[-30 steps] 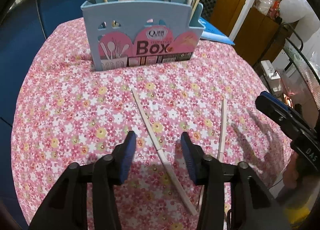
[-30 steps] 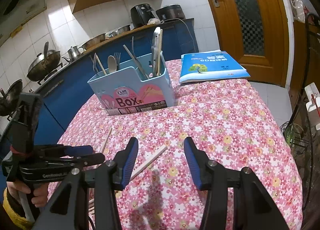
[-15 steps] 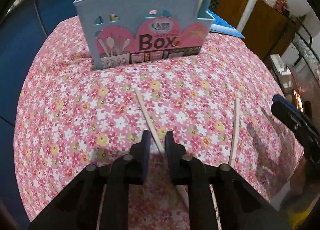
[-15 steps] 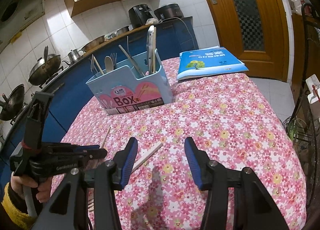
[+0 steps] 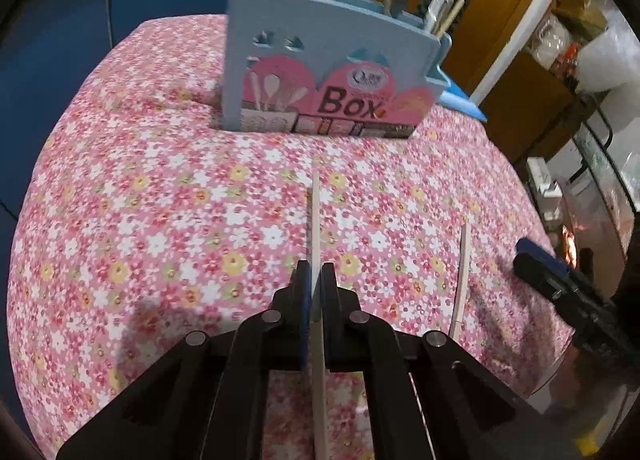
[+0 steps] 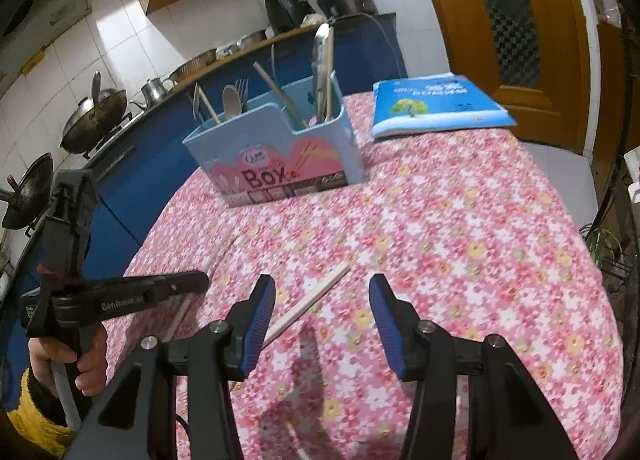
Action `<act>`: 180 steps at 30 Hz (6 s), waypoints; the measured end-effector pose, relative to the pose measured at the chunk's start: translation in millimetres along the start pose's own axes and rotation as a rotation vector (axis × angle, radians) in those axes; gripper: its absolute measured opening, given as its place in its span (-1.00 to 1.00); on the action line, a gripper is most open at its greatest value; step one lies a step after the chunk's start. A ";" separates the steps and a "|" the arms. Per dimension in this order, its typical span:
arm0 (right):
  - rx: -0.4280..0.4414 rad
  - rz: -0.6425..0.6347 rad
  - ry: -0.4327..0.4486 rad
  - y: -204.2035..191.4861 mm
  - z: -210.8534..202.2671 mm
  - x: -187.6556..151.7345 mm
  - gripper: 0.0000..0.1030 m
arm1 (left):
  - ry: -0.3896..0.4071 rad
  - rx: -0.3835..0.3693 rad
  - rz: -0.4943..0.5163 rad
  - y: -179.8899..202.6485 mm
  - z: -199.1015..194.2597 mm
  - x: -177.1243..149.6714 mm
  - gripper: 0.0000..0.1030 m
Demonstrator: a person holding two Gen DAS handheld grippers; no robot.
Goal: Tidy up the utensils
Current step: 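Close the left tool on a wooden chopstick, then lower the right tool onto the beige plastic fork and grasp it, then lift the chopstick and fork and carry both toward the caddy, then lower the chopstick and fork into the caddy and open both tools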
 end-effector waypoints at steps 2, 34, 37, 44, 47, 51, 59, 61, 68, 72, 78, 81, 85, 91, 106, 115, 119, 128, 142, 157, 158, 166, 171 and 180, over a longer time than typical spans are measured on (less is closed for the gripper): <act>0.006 -0.001 -0.020 -4.3 2.8 -2.5 0.01 | 0.024 -0.006 -0.015 -5.9 -8.5 1.1 -0.95; -0.199 -0.565 -0.190 -57.5 24.6 -57.1 0.18 | 0.167 -0.054 -0.113 -42.0 -60.5 -14.0 -0.95; -0.194 -0.581 -0.168 -62.4 29.9 -51.0 0.21 | 0.169 -0.053 -0.116 -43.0 -60.4 -14.1 -0.95; -0.137 -0.664 -0.155 -86.2 48.3 -46.1 0.22 | 0.177 -0.048 -0.131 -47.8 -62.1 -14.3 -0.95; -0.110 -0.675 -0.165 -93.0 58.3 -43.6 0.22 | 0.183 -0.041 -0.135 -50.5 -63.8 -13.7 -0.95; -0.070 -0.655 -0.181 -99.1 71.0 -38.4 0.06 | 0.189 -0.035 -0.140 -53.9 -65.6 -13.1 -0.95; -0.033 -0.647 -0.197 -115.9 87.9 -32.5 -0.59 | 0.201 -0.025 -0.140 -55.5 -66.9 -11.9 -0.95; -0.030 -0.637 -0.197 -118.4 91.1 -30.4 -0.65 | 0.205 -0.023 -0.139 -55.5 -67.5 -11.6 -0.95; 0.043 -0.445 -0.186 -107.4 88.7 -12.4 -0.86 | 0.224 -0.023 -0.133 -53.9 -71.7 -9.6 -0.95; 0.100 -0.316 -0.188 -95.3 81.4 -3.7 -0.86 | 0.232 -0.027 -0.127 -51.5 -72.9 -6.3 -0.95; 0.194 -0.144 -0.077 -79.7 59.1 23.3 -0.86 | 0.285 -0.031 -0.092 -41.6 -80.6 10.0 -0.95; 0.213 -0.106 0.003 -76.4 44.7 36.4 -0.86 | 0.314 -0.031 -0.076 -37.3 -83.7 20.6 -0.95; 0.243 -0.055 0.107 -71.2 25.6 57.1 -0.86 | 0.359 -0.043 -0.065 -32.2 -88.1 42.3 -0.95; 0.241 -0.027 0.230 -63.8 11.0 94.7 -0.86 | 0.437 -0.037 -0.043 -28.5 -96.8 82.0 -0.95; 0.196 -0.051 0.410 -52.7 22.8 166.7 -0.86 | 0.650 0.009 -0.056 -40.1 -97.0 187.4 -0.95; 0.167 -0.095 0.438 -47.6 54.4 192.6 -0.85 | 0.786 0.094 -0.037 -40.2 -74.8 219.1 -0.95; 0.169 -0.113 0.439 -45.2 68.0 196.6 -0.85 | 0.838 0.131 -0.023 -40.0 -68.3 219.5 -0.95; 0.187 -0.121 0.449 -43.3 85.6 197.3 -0.85 | 0.845 0.172 0.022 -37.5 -50.0 212.0 -0.95; 0.124 -0.188 0.405 -44.0 101.4 176.4 -0.85 | 0.792 0.168 0.038 -41.3 -32.5 201.7 -0.95; 0.111 -0.163 0.414 -37.3 83.3 177.8 -0.85 | 0.765 0.140 0.026 -44.0 -39.3 196.1 -0.95; 0.105 -0.167 0.411 -37.2 82.5 176.0 -0.85 | 0.764 0.136 0.025 -43.7 -39.4 196.1 -0.95; 0.086 -0.154 0.389 -31.6 72.0 156.9 -0.85 | 0.760 0.110 0.024 -38.2 -49.6 185.2 -0.95; 0.059 -0.157 0.336 -28.0 80.3 148.3 -0.85 | 0.763 0.095 0.027 -33.9 -59.7 177.8 -0.95; 0.045 -0.224 0.217 -40.5 94.1 150.0 -0.83 | 0.749 0.099 0.037 -30.9 -70.5 167.3 -0.95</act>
Point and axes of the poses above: each gripper's, at about its wrist camera, not at the fingertips, and z roughly the way its jaws point, y to its right, x to its top, the point moved 7 cm from there along z, roughly the way its jaws point, and after that the axes turned 5 degrees about z, right-handed, at the moved point
